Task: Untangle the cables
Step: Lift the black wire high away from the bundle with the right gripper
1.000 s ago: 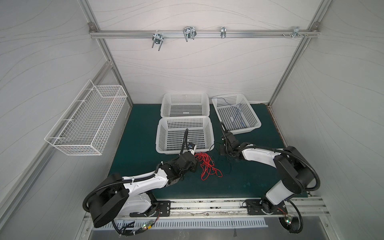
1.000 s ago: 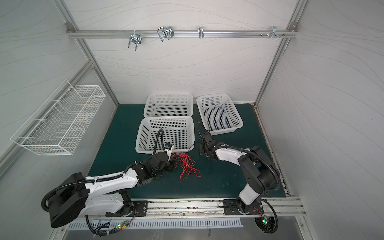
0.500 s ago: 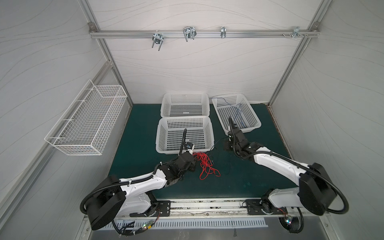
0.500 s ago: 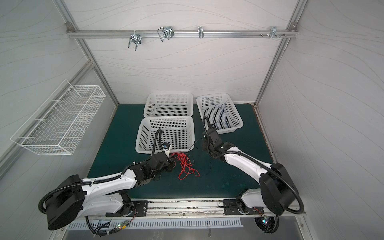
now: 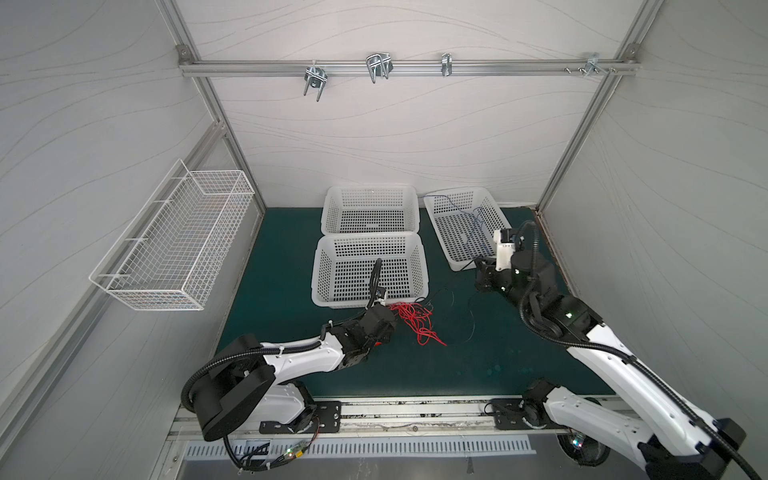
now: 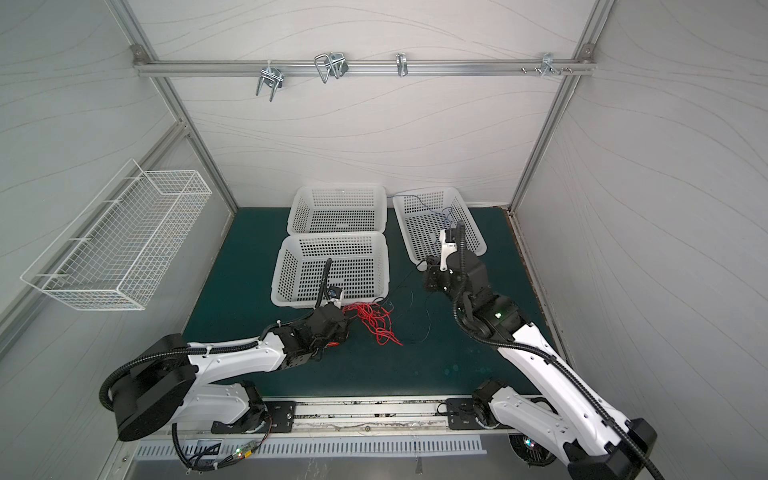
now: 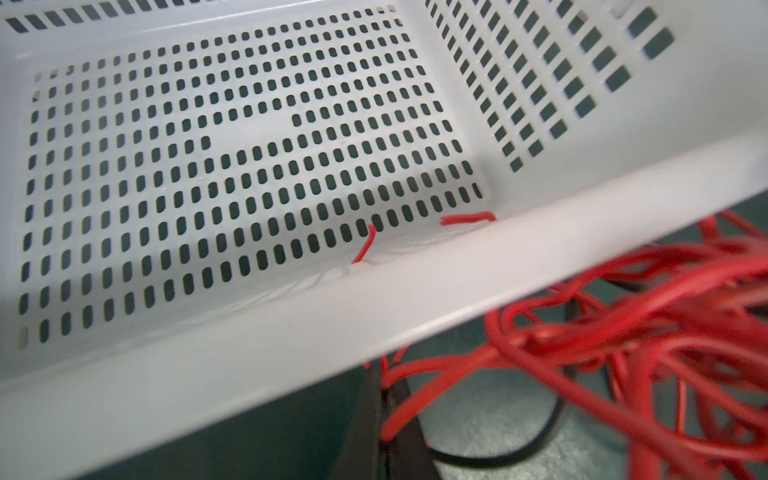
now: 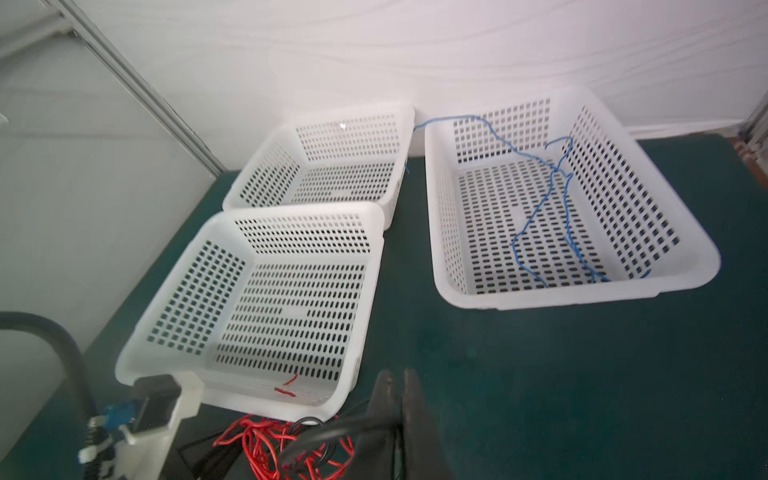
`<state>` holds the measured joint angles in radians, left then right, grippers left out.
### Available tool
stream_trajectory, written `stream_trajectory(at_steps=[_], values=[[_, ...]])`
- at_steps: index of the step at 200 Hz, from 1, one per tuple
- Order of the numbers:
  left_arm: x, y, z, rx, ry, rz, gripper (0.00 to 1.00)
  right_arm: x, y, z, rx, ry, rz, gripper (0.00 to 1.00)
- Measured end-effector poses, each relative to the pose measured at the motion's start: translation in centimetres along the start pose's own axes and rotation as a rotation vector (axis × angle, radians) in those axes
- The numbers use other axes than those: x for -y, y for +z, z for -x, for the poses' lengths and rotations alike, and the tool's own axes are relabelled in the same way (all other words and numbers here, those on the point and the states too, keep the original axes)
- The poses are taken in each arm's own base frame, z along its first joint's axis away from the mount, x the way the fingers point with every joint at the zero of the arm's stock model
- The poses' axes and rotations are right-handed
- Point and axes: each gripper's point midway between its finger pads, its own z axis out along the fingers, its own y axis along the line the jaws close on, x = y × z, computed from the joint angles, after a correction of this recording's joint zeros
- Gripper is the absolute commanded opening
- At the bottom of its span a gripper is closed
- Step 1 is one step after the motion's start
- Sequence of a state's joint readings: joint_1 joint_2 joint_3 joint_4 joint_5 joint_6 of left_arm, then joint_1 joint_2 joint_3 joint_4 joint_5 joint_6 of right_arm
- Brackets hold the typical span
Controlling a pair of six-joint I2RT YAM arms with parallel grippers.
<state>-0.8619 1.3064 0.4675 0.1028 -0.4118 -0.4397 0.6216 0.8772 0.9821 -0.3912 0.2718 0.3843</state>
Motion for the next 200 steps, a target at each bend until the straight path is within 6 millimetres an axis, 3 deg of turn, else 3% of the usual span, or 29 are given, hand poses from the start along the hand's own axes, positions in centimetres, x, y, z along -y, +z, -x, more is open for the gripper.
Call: stream_trajectory(at_steps=[27, 94, 166, 200], values=[[-0.5, 0.1, 0.1, 0.005, -0.021, 0.033, 0.0, 1.1, -2.7, 2.9, 0.067, 0.037, -0.004, 0.0], [-1.7, 0.2, -0.5, -0.008, -0.032, 0.094, 0.0, 2.7, -8.4, 7.0, 0.182, 0.052, -0.056, 0.0], [-2.1, 0.4, -0.6, -0.006, -0.032, 0.122, 0.0, 3.6, -12.2, 9.7, 0.248, -0.005, -0.131, 0.0], [-2.2, 0.4, -0.6, -0.003, -0.036, 0.128, 0.0, 3.5, -14.1, 12.4, 0.308, -0.046, -0.165, 0.0]])
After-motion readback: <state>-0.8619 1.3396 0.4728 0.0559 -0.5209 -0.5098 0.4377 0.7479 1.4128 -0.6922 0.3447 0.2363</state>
